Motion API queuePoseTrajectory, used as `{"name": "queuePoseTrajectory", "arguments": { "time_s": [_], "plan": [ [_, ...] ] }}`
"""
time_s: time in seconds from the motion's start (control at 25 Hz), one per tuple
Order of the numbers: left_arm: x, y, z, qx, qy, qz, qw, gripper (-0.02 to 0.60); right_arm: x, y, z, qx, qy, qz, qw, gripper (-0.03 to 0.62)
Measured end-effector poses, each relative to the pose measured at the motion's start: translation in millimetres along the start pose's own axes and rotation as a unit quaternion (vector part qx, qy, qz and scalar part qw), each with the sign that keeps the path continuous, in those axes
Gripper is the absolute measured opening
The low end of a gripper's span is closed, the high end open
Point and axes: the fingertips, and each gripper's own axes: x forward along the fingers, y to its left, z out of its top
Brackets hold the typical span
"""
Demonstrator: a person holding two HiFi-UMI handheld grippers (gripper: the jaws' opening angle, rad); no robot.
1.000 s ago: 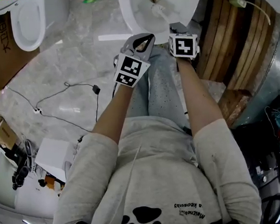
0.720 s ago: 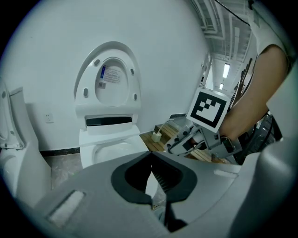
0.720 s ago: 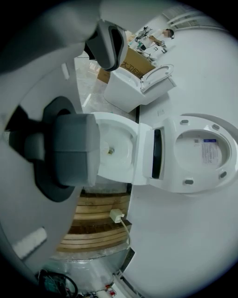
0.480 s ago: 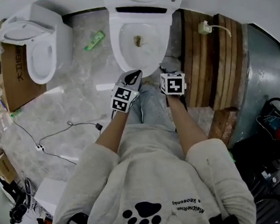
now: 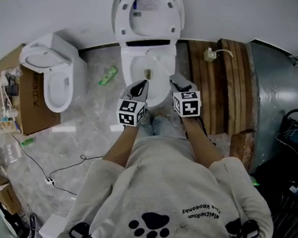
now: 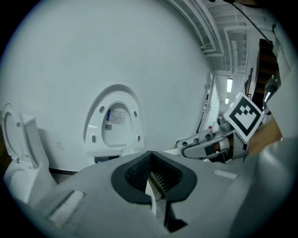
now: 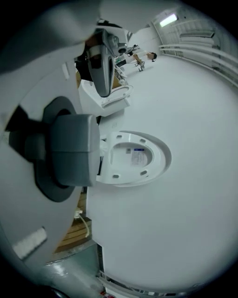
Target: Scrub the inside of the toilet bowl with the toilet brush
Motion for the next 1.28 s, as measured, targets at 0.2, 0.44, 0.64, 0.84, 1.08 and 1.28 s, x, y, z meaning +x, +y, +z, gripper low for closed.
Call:
{"name": "queuePoseTrajectory", "arguments": {
  "time_s": [0.2,0.44,0.64,0.84,1.08,1.28],
  "plan": [
    [-9,-1,73,0.031,-0.057,0.022,0.9977,0.002,-35,1,61,-0.012,-0.085,0.0,0.996,0.152],
    [-32,-7,146,0.091,-0.116,0.055,0.9876,0.002,-79,-4,112,-0.011,-0.162,-0.014,0.987,0.152],
    [-53,-21,209,0.127,-0.175,0.075,0.9733,0.002,-109,-7,164,-0.047,-0.232,-0.039,0.971,0.152],
    [-77,-31,261,0.165,-0.226,0.099,0.9548,0.0,-146,3,222,-0.097,-0.309,-0.061,0.944,0.152],
    [-88,-42,289,0.182,-0.251,0.104,0.9449,0.0,-186,19,267,-0.149,-0.367,-0.072,0.915,0.152],
    [-88,-46,285,0.175,-0.253,0.105,0.9456,0.0,-188,20,259,-0.15,-0.364,-0.068,0.917,0.153]
  ]
}}
